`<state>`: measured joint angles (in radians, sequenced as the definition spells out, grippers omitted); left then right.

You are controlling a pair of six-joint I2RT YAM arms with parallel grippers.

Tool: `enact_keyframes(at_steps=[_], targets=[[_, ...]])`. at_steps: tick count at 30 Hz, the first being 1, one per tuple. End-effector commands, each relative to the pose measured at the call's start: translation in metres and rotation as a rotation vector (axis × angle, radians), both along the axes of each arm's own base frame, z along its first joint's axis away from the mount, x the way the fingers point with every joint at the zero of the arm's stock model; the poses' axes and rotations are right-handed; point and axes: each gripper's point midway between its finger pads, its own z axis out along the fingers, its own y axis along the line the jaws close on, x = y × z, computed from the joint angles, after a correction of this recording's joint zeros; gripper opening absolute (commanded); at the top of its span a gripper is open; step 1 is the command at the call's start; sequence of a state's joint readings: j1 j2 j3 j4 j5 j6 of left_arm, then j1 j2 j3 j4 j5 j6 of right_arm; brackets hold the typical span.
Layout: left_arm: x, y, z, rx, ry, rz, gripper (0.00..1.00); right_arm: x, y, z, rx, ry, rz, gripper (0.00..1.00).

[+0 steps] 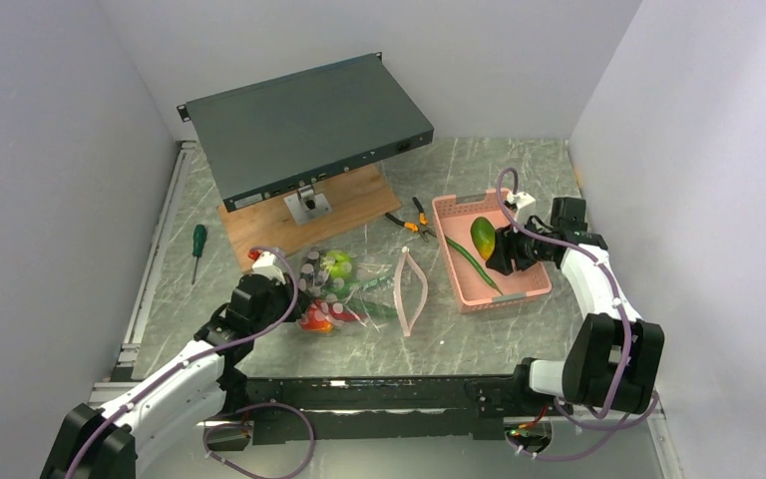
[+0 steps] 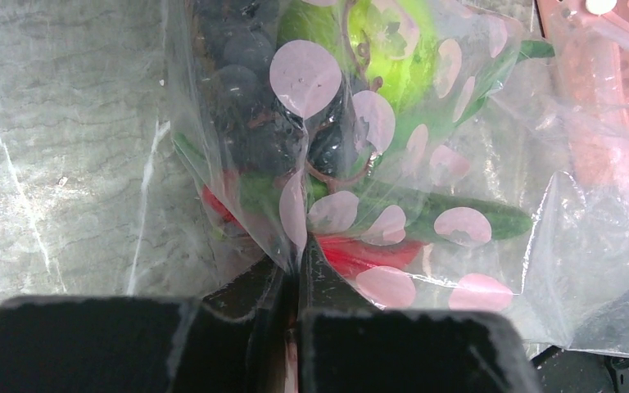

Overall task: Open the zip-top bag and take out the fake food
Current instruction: Place the fake fruit in the bin.

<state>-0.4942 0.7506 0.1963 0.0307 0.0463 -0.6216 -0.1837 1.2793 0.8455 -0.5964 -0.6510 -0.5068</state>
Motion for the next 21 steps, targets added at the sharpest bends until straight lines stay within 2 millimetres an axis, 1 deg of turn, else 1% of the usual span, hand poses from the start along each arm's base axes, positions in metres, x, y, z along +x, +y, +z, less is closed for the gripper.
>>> enact_keyframes(at_steps=[1,7,13,16,21], targets=[[-0.007,-0.002,-0.01,-0.002,0.031,-0.026,0.04,0.006,-0.004,0.001,-0.01,-0.02,-0.02,0.59],[-0.007,-0.003,-0.01,-0.001,0.031,-0.029,0.04,0.006,-0.005,0.0,-0.013,-0.018,-0.02,0.68],[-0.008,-0.004,-0.009,-0.006,0.032,-0.032,0.04,0.005,-0.002,0.003,-0.003,-0.029,-0.005,0.7],[-0.008,-0.004,-0.009,-0.009,0.031,-0.034,0.04,0.002,0.005,0.011,0.022,-0.062,0.036,0.7],[-0.009,-0.005,-0.008,-0.013,0.032,-0.04,0.03,-0.013,0.029,0.033,0.1,-0.16,0.174,0.69]])
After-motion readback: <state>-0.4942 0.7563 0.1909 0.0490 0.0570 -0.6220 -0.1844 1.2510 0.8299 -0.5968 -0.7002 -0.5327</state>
